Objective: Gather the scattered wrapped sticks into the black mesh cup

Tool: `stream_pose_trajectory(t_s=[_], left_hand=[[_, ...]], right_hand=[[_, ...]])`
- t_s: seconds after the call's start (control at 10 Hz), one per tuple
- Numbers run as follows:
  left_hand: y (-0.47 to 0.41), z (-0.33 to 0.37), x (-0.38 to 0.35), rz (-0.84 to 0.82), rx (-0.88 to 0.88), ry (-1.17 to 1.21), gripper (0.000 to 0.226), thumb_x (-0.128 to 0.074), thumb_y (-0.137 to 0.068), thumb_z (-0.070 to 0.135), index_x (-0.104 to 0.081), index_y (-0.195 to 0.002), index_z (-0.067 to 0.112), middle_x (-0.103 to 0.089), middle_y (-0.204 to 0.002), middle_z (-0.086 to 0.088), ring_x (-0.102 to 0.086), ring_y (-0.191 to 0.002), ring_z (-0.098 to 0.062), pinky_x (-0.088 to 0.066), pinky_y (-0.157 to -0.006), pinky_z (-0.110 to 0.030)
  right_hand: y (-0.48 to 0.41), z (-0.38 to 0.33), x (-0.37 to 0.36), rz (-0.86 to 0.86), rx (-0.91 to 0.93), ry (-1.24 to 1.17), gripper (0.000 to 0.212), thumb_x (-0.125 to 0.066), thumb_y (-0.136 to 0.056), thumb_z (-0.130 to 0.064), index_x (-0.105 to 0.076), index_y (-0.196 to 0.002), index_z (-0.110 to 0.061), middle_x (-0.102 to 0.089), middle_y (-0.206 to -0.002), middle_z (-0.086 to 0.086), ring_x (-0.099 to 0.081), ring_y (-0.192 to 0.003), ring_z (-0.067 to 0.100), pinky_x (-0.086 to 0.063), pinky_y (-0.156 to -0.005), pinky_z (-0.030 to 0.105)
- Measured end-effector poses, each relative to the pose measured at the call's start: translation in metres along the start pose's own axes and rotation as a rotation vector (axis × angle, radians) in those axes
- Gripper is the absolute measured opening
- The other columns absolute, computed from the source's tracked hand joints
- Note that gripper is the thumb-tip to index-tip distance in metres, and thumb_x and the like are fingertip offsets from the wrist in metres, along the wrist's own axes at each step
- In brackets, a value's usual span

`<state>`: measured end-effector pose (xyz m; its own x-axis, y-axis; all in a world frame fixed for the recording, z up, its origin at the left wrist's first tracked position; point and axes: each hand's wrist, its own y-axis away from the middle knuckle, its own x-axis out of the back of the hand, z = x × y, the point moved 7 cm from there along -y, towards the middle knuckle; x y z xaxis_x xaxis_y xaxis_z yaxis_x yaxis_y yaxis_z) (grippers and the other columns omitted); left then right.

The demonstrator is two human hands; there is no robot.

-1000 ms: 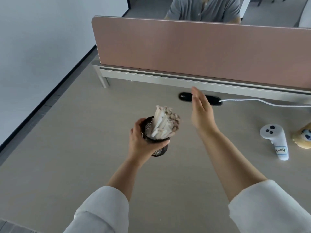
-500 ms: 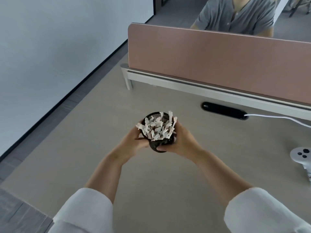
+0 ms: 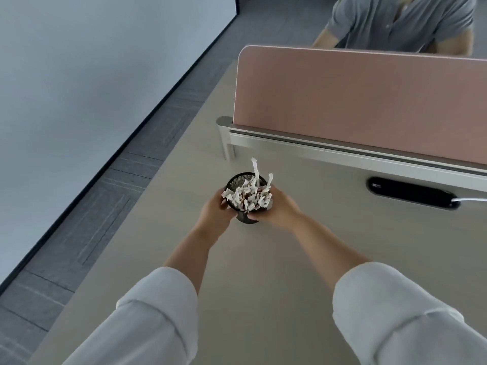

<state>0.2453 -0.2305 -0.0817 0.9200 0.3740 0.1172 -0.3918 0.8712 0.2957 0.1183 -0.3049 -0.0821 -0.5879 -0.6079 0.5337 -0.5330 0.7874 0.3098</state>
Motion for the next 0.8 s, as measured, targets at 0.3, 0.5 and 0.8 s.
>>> stream_pose_trajectory(t_s=[0.3, 0.5, 0.8], left_hand=[[-0.066, 0.004, 0.018, -0.019, 0.093, 0.112, 0.046, -0.036, -0.082, -0.015, -0.054, -0.117, 0.01, -0.062, -0.11, -0.008, -0.055, -0.106, -0.023, -0.045, -0.095, -0.039], [-0.077, 0.004, 0.016, -0.039, 0.133, 0.156, 0.057, -0.023, -0.079, -0.02, -0.048, -0.122, 0.008, -0.058, -0.106, -0.003, -0.054, -0.099, -0.015, -0.044, -0.091, -0.027], [-0.069, -0.002, 0.02, -0.045, 0.263, -0.098, 0.056, -0.043, -0.086, -0.006, -0.035, -0.136, 0.017, -0.047, -0.129, 0.002, -0.042, -0.118, -0.015, -0.036, -0.103, -0.035]], right_hand=[[-0.057, -0.007, -0.006, 0.071, -0.081, -0.068, 0.073, -0.079, -0.072, -0.021, -0.044, -0.136, -0.021, -0.062, -0.127, 0.0, -0.057, -0.119, 0.023, -0.036, -0.083, 0.02], [-0.066, -0.008, -0.006, 0.094, -0.12, -0.051, 0.07, -0.078, -0.074, -0.023, -0.043, -0.135, -0.018, -0.06, -0.131, 0.002, -0.054, -0.123, 0.025, -0.04, -0.089, 0.024], [-0.049, -0.003, 0.006, 0.064, -0.188, 0.023, 0.088, -0.074, -0.078, -0.026, -0.021, -0.148, -0.02, -0.05, -0.139, 0.01, -0.052, -0.122, 0.032, -0.045, -0.09, 0.033]])
